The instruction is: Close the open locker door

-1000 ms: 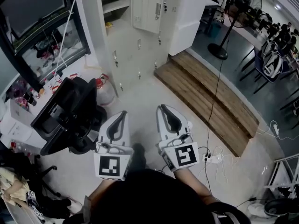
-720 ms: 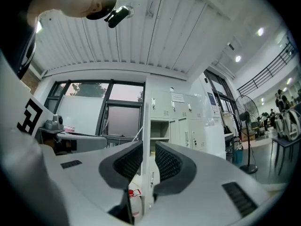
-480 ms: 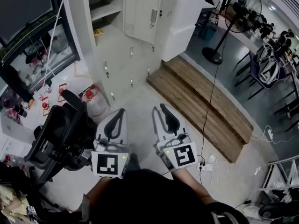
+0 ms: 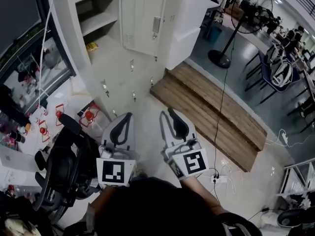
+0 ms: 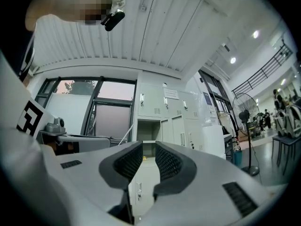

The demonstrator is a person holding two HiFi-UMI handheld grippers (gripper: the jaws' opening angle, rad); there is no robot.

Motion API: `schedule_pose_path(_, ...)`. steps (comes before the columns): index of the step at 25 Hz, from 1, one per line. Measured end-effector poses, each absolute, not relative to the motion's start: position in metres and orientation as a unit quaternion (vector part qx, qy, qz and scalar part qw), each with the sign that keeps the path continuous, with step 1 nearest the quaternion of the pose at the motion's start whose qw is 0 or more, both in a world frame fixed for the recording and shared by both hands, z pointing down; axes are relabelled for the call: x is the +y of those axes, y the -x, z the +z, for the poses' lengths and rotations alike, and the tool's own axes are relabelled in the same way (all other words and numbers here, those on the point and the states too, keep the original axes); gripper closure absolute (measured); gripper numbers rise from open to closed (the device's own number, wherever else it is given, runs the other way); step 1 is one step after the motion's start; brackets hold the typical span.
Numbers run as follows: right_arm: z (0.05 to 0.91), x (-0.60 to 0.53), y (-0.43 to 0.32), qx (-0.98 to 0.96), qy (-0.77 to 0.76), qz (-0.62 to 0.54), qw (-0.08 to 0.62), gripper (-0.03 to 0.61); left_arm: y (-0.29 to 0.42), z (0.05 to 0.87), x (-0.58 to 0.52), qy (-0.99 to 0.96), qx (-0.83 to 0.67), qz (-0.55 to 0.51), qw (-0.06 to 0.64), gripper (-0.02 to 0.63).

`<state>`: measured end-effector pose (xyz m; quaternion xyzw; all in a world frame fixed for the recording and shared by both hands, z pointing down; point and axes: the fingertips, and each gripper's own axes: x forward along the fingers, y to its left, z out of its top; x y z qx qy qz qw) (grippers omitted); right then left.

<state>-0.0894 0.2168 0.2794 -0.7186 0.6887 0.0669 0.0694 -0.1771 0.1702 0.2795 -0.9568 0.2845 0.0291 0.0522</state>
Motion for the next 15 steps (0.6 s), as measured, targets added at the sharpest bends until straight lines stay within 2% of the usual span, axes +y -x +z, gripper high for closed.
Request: schedule_pose_path(15, 0.298, 0.164, 0.052, 0.681, 0.725, 0.05, 0.086, 0.503, 0.139, 0.299, 0.12, 0.961, 0.271, 0.019, 0.044, 0.612)
